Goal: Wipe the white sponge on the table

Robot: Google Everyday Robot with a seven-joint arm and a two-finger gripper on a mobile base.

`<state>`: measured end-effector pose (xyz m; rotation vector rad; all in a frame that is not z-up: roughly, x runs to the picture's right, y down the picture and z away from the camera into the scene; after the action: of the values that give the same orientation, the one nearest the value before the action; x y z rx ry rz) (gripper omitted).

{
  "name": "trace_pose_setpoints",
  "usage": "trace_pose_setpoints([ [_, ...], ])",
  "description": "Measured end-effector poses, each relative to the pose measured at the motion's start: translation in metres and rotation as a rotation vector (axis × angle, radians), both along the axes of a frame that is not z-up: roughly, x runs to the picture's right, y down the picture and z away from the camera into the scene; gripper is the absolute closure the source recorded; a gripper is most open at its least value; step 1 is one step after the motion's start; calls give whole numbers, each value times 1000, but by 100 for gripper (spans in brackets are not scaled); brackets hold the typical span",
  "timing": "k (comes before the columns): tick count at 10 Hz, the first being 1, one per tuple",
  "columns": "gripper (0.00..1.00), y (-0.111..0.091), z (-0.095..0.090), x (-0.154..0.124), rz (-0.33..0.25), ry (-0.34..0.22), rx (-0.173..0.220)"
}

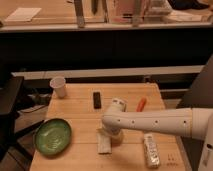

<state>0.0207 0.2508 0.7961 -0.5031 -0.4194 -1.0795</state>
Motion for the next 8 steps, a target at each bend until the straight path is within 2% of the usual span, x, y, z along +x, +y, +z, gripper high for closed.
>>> trace_pose_setpoints([
  [6,20,2,0,-1,-20,-36,-10],
  [8,20,3,-1,-2,-42,-57,-12],
])
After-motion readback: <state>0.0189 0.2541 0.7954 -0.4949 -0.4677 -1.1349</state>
